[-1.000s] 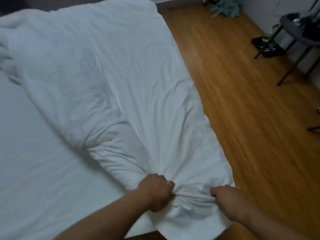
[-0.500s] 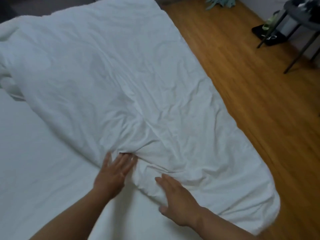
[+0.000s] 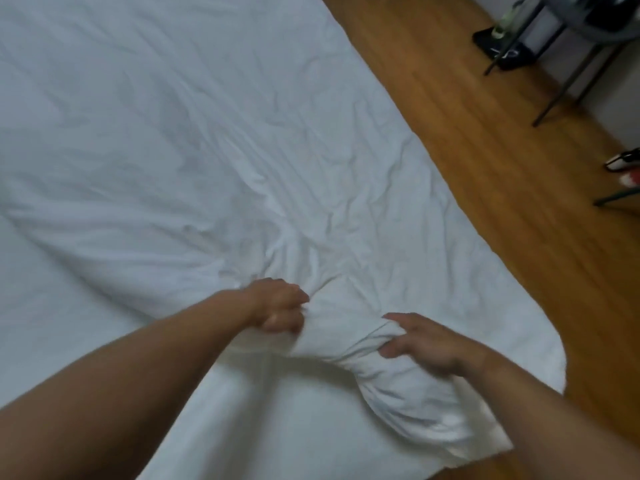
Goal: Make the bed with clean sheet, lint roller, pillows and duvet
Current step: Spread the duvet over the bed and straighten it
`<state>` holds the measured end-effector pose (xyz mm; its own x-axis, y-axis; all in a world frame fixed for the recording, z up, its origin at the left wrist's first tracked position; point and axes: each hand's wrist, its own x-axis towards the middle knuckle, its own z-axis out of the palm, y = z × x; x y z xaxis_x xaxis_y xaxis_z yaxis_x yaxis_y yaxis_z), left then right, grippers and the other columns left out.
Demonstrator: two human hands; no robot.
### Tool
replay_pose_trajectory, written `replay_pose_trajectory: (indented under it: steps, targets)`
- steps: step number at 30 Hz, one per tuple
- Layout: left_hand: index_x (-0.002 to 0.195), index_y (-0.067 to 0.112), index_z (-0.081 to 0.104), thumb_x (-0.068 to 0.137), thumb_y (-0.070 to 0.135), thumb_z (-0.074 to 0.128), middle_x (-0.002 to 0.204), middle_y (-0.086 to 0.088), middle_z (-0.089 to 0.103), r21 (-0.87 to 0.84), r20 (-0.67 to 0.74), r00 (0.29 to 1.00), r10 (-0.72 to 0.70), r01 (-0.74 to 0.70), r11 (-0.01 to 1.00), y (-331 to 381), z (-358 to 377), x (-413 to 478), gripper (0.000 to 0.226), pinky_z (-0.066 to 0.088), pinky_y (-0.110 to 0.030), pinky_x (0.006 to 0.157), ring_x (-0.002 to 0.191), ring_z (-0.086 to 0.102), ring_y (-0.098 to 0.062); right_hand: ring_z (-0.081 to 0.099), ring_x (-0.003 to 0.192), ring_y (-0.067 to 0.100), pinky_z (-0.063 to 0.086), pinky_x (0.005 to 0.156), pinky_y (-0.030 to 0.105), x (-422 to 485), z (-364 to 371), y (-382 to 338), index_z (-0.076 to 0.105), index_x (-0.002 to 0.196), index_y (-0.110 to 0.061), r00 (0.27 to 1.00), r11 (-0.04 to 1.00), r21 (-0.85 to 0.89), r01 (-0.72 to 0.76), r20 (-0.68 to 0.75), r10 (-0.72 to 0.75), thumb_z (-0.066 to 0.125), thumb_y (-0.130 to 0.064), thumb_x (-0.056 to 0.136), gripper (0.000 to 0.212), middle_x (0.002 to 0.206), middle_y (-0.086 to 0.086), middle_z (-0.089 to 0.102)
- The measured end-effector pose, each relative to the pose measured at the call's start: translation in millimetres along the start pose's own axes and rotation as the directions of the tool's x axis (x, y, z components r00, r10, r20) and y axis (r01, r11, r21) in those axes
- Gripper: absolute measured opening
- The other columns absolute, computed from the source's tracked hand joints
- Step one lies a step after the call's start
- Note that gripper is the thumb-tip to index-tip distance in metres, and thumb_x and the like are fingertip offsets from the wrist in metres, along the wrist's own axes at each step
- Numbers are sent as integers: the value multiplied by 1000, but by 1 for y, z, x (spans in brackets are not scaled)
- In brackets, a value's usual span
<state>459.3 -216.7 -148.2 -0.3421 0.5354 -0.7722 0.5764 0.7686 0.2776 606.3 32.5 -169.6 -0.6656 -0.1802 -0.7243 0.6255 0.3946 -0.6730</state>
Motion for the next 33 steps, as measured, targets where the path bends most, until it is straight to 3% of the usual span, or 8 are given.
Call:
replay_pose_trajectory:
  steps: [4, 9, 12, 16, 19, 23, 27, 33]
  targets:
    - [111, 9, 69, 84, 25, 70, 98, 1, 68, -111, 202, 979, 21, 1, 994, 35, -57, 13, 31, 47, -16, 79, 95, 62, -17, 70, 101, 13, 51, 93, 30, -21, -46, 7, 74, 107, -22, 995, 989, 126, -73, -58, 81, 77, -21, 78, 29, 104, -7, 76]
    - [135, 27, 50, 78, 67, 53, 131, -6, 53, 256, -602, 790, 114, 56, 965, -3, -48, 23, 69, 42, -44, 96, 120, 52, -34, 65, 94, 18, 46, 74, 31, 37, -93, 17, 68, 93, -23, 826, 999, -31, -26, -564, 4, 64, -30, 93, 8, 95, -7, 71]
    - [146, 26, 42, 58, 71, 70, 141, -13, 49, 393, -659, 739, 143, 176, 903, -50, -27, 12, 103, 33, -59, 107, 128, 48, -41, 59, 92, 27, 43, 72, 36, 77, -123, 15, 60, 91, -22, 717, 986, -109, -125, -697, 14, 52, -36, 98, 18, 97, 1, 65]
    - [143, 26, 47, 74, 72, 63, 128, -16, 61, 370, -630, 776, -27, 331, 868, -98, -28, 8, 85, 30, -58, 106, 116, 58, -41, 59, 102, 33, 50, 87, 44, 101, -126, -4, 58, 102, -26, 683, 917, -223, -331, -727, 69, 48, -31, 94, 14, 115, 8, 62]
    - [102, 31, 64, 82, 83, 24, 90, -3, 72, 191, -600, 795, -89, 250, 949, -98, -73, 15, 68, 51, -37, 71, 81, 68, -33, 56, 118, 28, 46, 102, 41, 97, -94, -55, 56, 132, -23, 658, 953, -302, 14, -715, -236, 58, -20, 78, 54, 132, 5, 54]
    - [89, 20, 72, 84, 79, 42, 86, -1, 75, 75, -578, 799, 165, -150, 986, -74, -181, 14, 66, 50, -29, 69, 82, 70, -21, 35, 142, 16, 28, 118, 47, 102, -40, -120, 19, 155, -36, 827, 803, -552, 225, -328, -457, 58, -77, 65, 106, 157, -4, 33]
    - [116, 29, 67, 87, 60, 63, 115, -4, 69, 231, -637, 768, 66, 109, 967, -65, -273, 35, 43, 45, -34, 88, 110, 60, -26, 65, 98, 34, 51, 78, 40, 151, -96, -145, 48, 129, -32, 612, 855, -513, 81, -651, -449, 69, -41, 80, 55, 108, 5, 67]
    - [131, 31, 50, 74, 81, 43, 132, -5, 47, 176, -792, 604, -87, 363, 915, -91, -222, 57, 76, 41, -45, 98, 123, 44, -30, 56, 103, 32, 43, 83, 45, 201, -177, -149, 53, 121, -19, 510, 750, -559, -354, -787, -347, 60, -29, 91, 32, 116, 9, 58]
